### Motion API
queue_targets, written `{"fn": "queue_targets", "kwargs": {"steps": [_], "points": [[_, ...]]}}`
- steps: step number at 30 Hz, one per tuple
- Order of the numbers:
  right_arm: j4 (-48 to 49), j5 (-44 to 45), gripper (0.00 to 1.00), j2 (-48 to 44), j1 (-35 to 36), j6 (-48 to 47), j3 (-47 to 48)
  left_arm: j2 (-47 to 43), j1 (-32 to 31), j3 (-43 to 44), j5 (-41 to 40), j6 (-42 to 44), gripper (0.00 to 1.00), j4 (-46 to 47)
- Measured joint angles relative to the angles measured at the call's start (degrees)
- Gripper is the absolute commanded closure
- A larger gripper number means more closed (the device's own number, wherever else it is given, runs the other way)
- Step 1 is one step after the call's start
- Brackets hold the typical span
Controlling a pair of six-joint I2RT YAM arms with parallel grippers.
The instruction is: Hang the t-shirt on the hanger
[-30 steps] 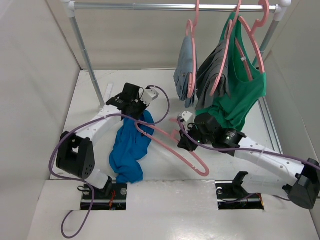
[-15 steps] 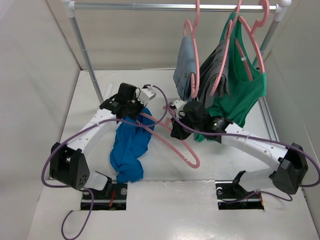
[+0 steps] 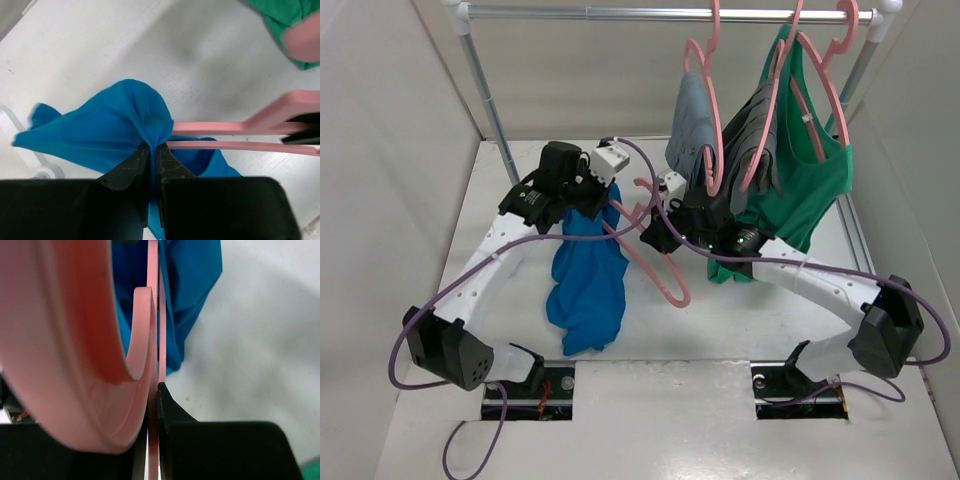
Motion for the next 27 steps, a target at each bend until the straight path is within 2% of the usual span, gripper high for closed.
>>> {"fn": "queue_targets", "kwargs": {"steps": [13, 18, 22, 24, 25, 26, 27], "points": [[12.44, 2.62, 1.00, -0.92, 0.87, -1.46, -3.61, -8.26, -0.02, -0.11, 5.81, 2.75, 1.00, -5.11], [13.27, 4.59, 1.00, -1.90, 0.87, -1.40, -7.17, -11.08, -0.09, -0.87, 2.95, 1.44, 1.00, -5.03], [13.20, 6.73, 1.00, -3.15, 0.90, -1.31, -7.72, -10.93, -0.04, -2.36, 4.90, 1.64, 0.98, -5.38], [13.18, 7.85, 1.00, -4.24, 0.92, -1.46, -7.74, -10.91, -0.09, -3.50, 6.54, 2.03, 0.92, -5.75], [13.18, 8.24, 1.00, -4.92, 0.94, -1.66, -7.74, -10.91, -0.09, -4.26, 6.99, 2.19, 0.85, -5.73], [13.18, 8.55, 1.00, -5.53, 1.01, -1.90, -7.74, -10.91, -0.11, -5.01, 7.39, 2.36, 0.75, -5.90], [13.22, 8.81, 1.00, -6.16, 1.25, -2.27, -7.72, -10.82, -0.13, -5.49, 7.61, 2.69, 0.56, -6.12]]}}
